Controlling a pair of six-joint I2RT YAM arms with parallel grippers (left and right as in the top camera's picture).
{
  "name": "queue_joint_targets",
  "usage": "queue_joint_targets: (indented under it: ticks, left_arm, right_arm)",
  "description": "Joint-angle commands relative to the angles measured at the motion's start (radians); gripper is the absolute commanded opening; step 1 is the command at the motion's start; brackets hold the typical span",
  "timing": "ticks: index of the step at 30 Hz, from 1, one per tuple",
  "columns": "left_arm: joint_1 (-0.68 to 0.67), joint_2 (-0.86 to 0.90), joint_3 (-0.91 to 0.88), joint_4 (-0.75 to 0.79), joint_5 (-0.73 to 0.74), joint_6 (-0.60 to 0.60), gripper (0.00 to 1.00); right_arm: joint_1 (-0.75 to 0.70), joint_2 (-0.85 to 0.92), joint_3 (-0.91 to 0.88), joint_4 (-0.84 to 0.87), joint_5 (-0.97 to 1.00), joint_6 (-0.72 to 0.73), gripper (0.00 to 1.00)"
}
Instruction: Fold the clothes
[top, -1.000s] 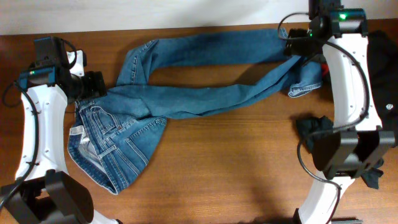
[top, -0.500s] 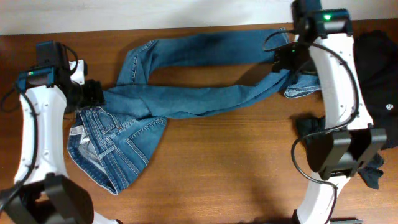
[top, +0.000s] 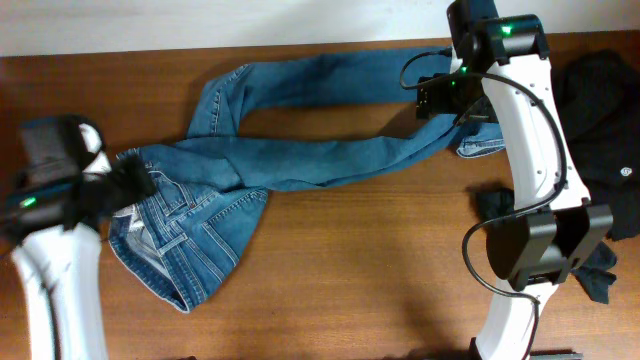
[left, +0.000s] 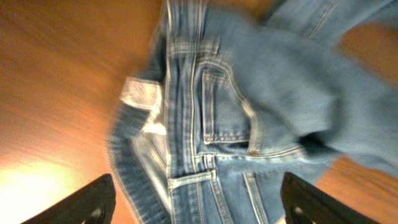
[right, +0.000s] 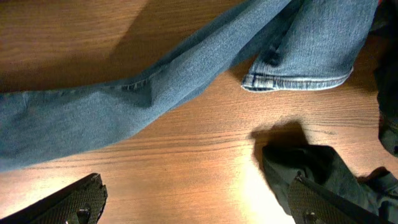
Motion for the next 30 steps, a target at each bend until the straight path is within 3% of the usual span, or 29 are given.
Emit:
queue_joint_targets:
  ticks: [1, 9, 15, 16, 19, 21, 22, 24, 26, 30]
  left_arm:
    - [0.027, 0.055, -0.188, 0.099, 0.078, -0.07, 0.87]
    - [0.041, 0.196, -0.375, 0.318, 0.089, -0.061, 0.87]
    - [0.04, 0.304, -0.381, 0.417, 0.171, 0.072, 0.87]
    - [0.04, 0.318, -0.381, 0.422, 0.219, 0.106, 0.84]
    - [0.038, 0.328, -0.381, 0.403, 0.396, 0.183, 0.5]
    - [0.037, 0.319, -0.38, 0.403, 0.425, 0.185, 0.35]
    - [0.037, 0.311, -0.379, 0.404, 0.428, 0.185, 0.22]
    - [0.038, 0.28, -0.371, 0.397, 0.428, 0.181, 0.1]
    - [0.039, 0.233, -0.346, 0.361, 0.428, 0.181, 0.0]
    - [0.039, 0.087, -0.211, 0.232, 0.428, 0.181, 0.01]
  right_arm:
    - [0.005, -0.025, 0.01, -0.008, -0.014, -0.018, 0.98]
    - [0.005, -0.025, 0.01, -0.009, -0.014, -0.018, 0.98]
    - [0.005, -0.025, 0.01, -0.009, -0.015, -0.017, 0.98]
    - [0.005, -0.025, 0.01, -0.009, -0.015, -0.017, 0.98]
    - [0.005, -0.025, 0.01, -0.008, -0.015, -0.017, 0.98]
    - [0.005, -0.025, 0.01, -0.008, -0.015, -0.017, 0.98]
    - [0.005, -0.025, 0.01, -0.008, -0.015, -0.017, 0.98]
    - [0.005, -0.025, 0.01, -0.008, -0.014, -0.017, 0.98]
    - [0.005, -0.024, 0.01, -0.008, -0.015, -0.017, 0.98]
    - [0.005, -0.025, 0.01, -0.008, -0.014, -0.017, 0.98]
